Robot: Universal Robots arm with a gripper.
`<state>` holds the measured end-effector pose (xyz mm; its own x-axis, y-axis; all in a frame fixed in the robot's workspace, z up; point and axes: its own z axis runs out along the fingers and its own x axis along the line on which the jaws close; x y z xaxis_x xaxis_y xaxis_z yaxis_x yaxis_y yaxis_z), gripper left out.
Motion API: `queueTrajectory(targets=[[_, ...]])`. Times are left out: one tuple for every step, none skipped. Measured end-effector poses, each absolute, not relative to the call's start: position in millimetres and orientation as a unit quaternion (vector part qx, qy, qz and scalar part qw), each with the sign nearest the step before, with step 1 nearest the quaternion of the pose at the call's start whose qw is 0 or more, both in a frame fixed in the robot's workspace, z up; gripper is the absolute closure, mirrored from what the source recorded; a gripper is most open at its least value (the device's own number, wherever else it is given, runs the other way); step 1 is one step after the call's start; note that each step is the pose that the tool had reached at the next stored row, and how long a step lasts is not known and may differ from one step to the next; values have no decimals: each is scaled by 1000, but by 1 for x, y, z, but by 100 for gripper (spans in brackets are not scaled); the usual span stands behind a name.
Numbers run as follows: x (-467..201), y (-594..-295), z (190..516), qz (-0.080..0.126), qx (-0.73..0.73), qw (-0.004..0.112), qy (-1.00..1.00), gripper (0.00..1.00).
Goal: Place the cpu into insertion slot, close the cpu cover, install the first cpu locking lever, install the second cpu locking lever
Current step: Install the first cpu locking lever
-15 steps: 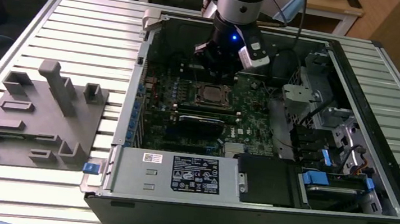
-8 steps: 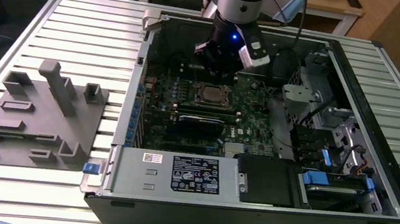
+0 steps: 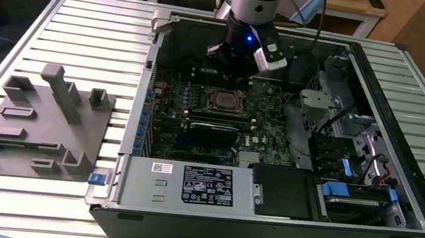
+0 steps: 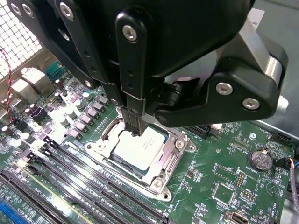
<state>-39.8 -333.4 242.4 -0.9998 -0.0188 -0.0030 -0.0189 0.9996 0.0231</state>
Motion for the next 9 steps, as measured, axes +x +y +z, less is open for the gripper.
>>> queueTrajectory(targets=[[-40, -333, 242, 12, -9, 1, 1000, 89], [-41, -333, 242, 12, -9, 1, 1000, 89], [-41, -333, 242, 12, -9, 1, 1000, 89], [-42, -333, 242, 12, -9, 1, 1000, 89], [-42, -333, 242, 12, -9, 1, 1000, 89], [-43, -333, 242, 12, -9, 1, 1000, 89], [-43, -333, 242, 12, -9, 1, 1000, 89], [-44, -333, 242, 12, -9, 1, 1000, 89], [-44, -333, 242, 12, -9, 1, 1000, 89]])
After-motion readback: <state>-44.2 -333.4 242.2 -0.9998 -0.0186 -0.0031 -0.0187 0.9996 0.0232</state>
